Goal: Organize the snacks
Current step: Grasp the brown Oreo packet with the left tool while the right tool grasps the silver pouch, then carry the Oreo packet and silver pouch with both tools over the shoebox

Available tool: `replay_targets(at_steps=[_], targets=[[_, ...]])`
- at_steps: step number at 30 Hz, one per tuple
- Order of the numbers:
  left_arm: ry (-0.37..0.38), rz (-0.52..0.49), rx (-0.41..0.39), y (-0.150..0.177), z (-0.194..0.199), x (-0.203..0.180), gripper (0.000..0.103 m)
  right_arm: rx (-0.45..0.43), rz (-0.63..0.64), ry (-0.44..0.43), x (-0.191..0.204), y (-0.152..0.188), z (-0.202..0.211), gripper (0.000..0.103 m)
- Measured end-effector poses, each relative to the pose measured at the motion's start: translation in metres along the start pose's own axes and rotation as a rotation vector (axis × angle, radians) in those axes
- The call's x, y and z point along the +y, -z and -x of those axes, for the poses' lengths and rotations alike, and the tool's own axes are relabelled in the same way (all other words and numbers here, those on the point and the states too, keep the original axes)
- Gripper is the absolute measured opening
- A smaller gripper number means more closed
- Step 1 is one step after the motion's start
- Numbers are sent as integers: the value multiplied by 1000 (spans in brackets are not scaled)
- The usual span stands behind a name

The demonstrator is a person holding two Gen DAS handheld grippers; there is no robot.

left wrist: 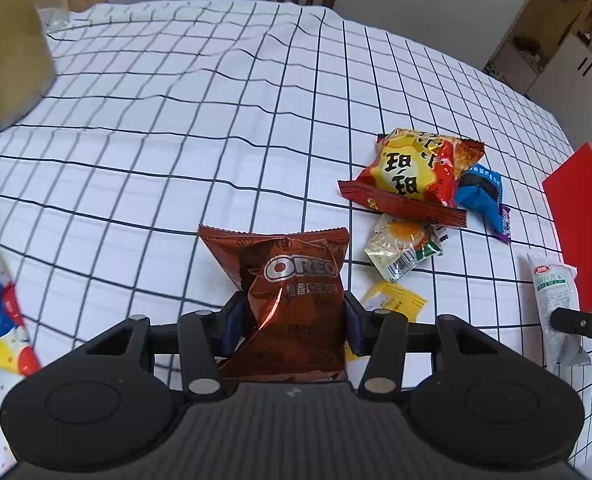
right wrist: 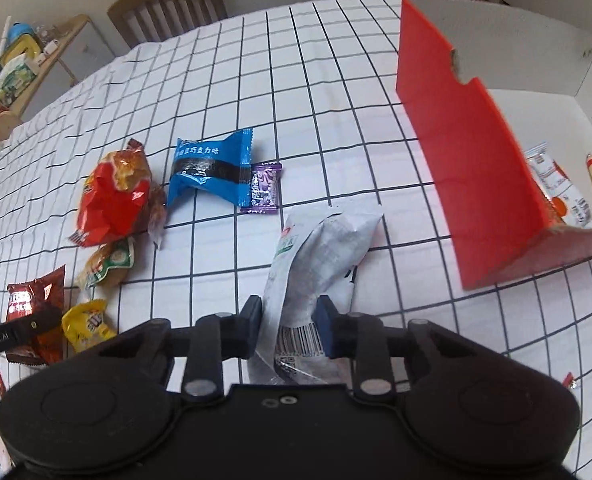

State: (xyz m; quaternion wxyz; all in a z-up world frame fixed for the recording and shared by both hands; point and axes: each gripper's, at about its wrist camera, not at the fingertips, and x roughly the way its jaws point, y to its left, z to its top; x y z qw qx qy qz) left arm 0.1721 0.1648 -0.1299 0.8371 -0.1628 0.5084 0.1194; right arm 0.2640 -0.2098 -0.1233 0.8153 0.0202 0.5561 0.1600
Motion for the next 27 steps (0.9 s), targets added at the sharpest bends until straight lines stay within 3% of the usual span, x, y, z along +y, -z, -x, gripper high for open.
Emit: replay_targets(at_steps=[14,16,27], targets=[[76,-3,-23,16,47,-24,49,-87,19,-85,-12,23,57,17],[92,-15,-26,17,52,-32,49,-98,21,-101,-14,25,66,8],[154,-84,-33,20,71,-85,49,-163,43,-127,-38,26,103,7]])
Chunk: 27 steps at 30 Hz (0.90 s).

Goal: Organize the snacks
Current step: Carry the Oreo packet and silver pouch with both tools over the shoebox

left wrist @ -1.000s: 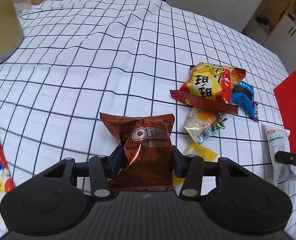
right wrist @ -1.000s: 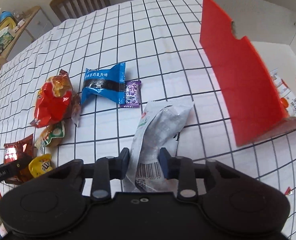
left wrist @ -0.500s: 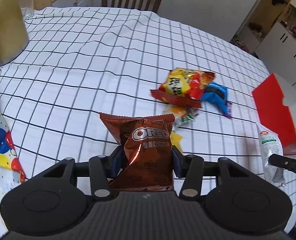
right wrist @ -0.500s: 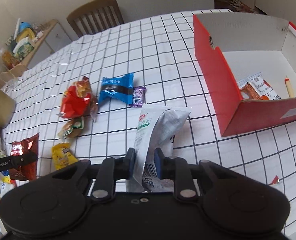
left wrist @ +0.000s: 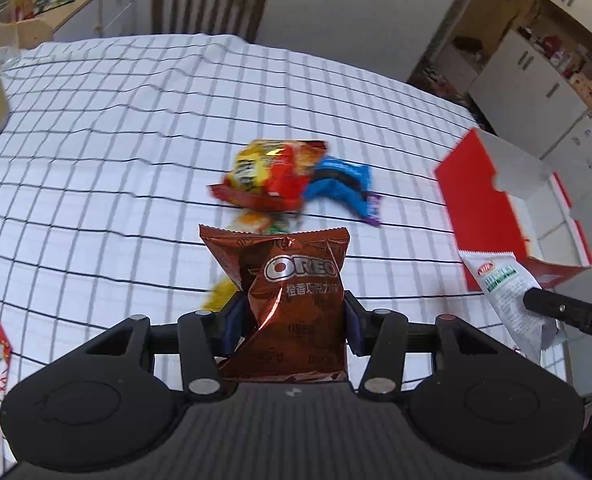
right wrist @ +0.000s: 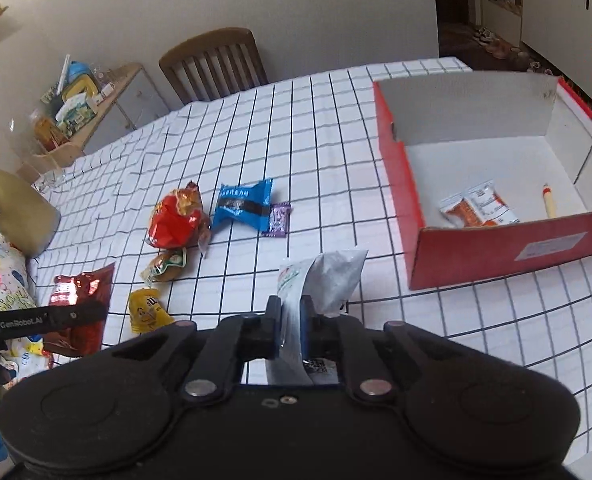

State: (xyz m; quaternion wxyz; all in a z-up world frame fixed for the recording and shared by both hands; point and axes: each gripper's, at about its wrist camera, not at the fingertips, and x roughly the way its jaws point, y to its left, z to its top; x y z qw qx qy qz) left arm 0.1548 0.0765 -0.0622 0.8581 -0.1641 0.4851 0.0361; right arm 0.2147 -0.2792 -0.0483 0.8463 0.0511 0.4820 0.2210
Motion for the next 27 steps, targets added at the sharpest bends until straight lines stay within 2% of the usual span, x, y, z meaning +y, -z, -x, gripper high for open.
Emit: replay_targets(at_steps=[12,27], targets=[[83,-93,-21,-13,9,-82,49,-96,6,-27,-38,-23,59,7],[131,-191,-44,-34,-4,-182,49,-192,0,2,-103,-60,92,7]])
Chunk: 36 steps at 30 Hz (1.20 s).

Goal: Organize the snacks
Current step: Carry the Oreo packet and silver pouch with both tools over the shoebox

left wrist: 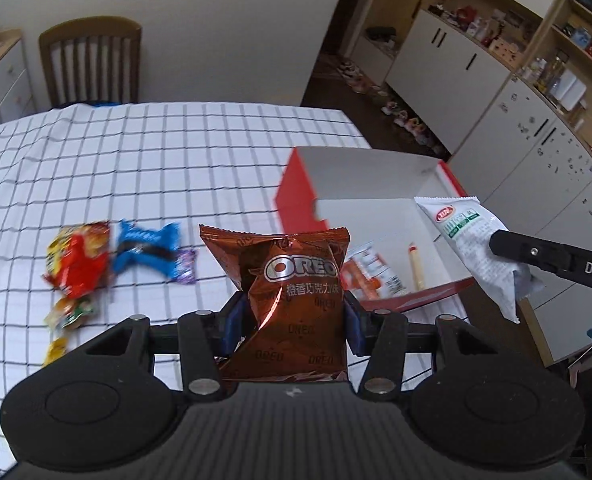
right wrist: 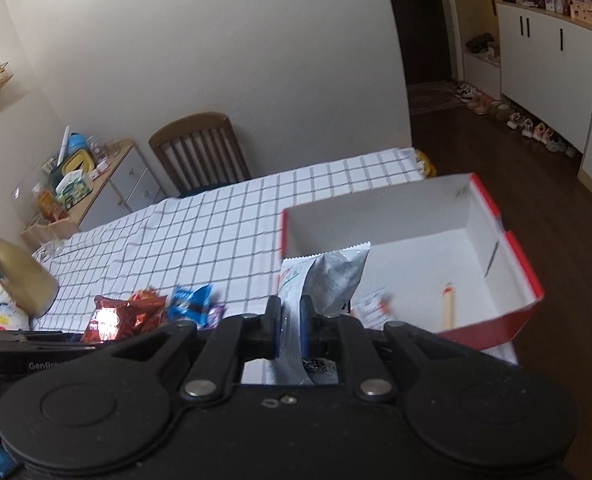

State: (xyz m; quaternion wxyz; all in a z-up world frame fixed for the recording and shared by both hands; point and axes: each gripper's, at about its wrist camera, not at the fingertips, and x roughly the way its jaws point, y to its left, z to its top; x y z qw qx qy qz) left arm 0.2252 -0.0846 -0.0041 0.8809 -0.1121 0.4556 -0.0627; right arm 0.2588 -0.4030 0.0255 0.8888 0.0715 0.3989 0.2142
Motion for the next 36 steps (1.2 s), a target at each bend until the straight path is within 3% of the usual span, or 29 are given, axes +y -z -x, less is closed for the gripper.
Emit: replay_targets(at_steps=[18,36], targets=[[14,-66,27,-36,-69,-97,49,-23,-1,39,-73,-29,-8,7],[-76,-31,109,-63,-155,-115,49,32,7,69,-127,-36,-59,7]])
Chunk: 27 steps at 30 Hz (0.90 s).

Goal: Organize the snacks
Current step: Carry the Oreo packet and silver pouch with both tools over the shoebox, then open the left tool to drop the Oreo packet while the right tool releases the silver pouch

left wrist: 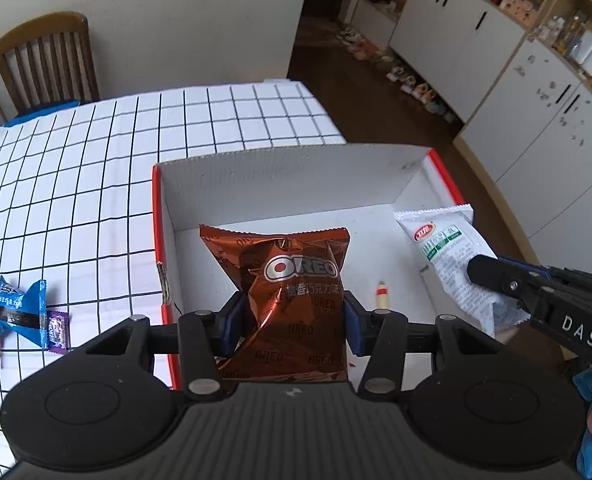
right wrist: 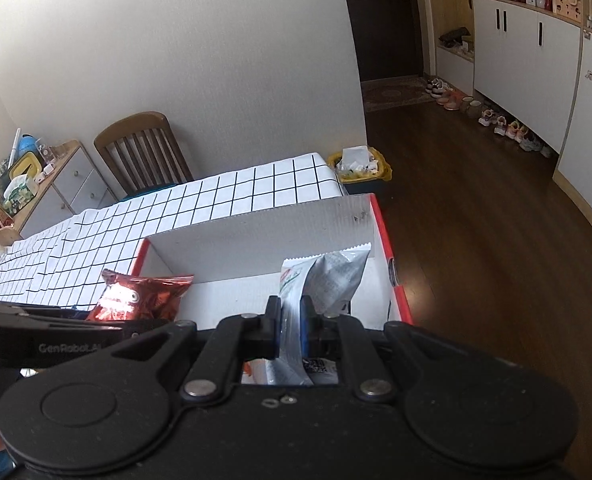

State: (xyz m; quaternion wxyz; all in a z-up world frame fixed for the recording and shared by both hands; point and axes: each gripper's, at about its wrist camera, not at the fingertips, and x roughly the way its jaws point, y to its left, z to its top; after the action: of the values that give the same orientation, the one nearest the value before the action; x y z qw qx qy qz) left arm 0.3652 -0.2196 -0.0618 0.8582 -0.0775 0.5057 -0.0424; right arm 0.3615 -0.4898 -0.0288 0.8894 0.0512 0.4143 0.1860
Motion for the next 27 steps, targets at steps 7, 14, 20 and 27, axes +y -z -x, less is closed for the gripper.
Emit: replay_targets(at_steps=[7,14,20,27], targets=[[-25,-9,42,-5,-30,-2,49,56,-17,6,-11,2,-32,7],[-36,-14,89,0,-48,-8,49,93,-16,9,-17,8,-49,7],[-40,-24,115,2,-56,-11,49,135,-32,-5,-22,11,-55,7],[-42,-32,110,2,-54,-14,60,165,-28,-27,-23,11,-59,15]])
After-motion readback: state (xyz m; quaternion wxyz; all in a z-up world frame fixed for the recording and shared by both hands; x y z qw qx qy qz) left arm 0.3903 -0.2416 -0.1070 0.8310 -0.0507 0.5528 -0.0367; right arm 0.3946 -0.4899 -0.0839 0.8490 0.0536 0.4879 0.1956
